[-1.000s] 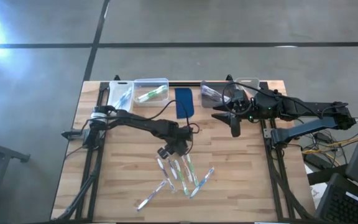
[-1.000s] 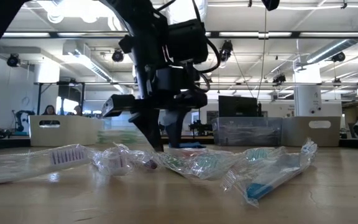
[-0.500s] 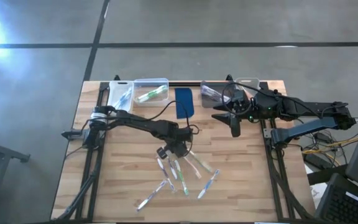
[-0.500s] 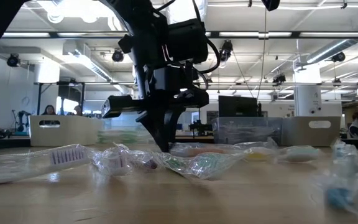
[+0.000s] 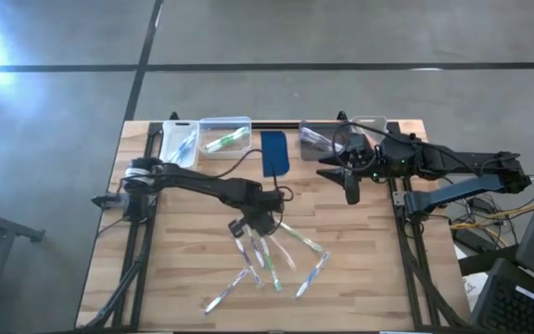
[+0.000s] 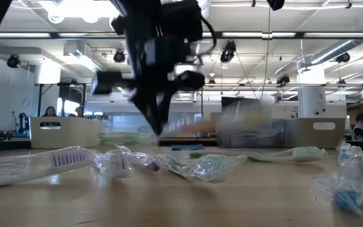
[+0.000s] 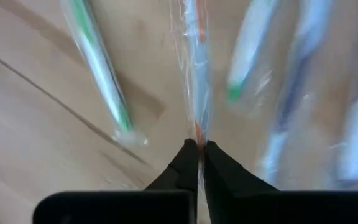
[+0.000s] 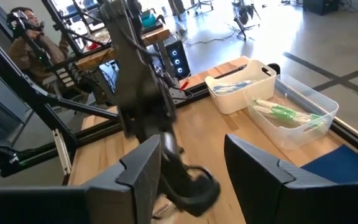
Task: Pick & Place Toothbrushes
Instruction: Put the orange toothbrush into the gray bin
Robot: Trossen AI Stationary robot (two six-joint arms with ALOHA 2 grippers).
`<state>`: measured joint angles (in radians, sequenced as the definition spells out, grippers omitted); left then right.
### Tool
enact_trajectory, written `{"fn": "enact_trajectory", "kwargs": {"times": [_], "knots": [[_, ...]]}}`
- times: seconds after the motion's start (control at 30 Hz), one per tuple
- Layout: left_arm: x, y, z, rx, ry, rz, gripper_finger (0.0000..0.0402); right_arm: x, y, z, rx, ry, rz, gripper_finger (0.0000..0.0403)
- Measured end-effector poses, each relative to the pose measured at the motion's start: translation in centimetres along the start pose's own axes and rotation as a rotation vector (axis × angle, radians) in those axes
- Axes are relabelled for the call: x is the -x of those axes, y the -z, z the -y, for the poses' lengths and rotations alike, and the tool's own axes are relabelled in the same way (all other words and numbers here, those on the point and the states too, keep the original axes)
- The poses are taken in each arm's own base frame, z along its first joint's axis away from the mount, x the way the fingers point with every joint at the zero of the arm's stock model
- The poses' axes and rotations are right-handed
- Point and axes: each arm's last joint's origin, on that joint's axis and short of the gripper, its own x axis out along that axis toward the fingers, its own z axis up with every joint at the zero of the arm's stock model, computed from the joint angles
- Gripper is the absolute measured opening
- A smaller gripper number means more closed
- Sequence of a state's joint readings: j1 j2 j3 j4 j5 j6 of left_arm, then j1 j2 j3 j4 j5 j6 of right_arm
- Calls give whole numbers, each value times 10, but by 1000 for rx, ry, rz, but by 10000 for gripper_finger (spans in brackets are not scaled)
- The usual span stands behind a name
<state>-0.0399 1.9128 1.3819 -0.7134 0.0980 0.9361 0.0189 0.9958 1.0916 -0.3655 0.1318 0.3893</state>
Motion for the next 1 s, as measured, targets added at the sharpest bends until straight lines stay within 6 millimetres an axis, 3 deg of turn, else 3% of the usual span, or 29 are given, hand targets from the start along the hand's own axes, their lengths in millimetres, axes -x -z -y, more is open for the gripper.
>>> {"fn": "enact_trajectory", "kwargs": {"times": [0.33,0.53,1.0], "knots": [[85,-19,-11,241,-142,465,8,4,-1,0,-1,-3,7,177],[126,-16,-26,328,-257,710,8,4,-1,0,3,-3,7,192],[169,-12,-51,396,-353,1099,7,4,-1,0,55,-3,8,184]]}}
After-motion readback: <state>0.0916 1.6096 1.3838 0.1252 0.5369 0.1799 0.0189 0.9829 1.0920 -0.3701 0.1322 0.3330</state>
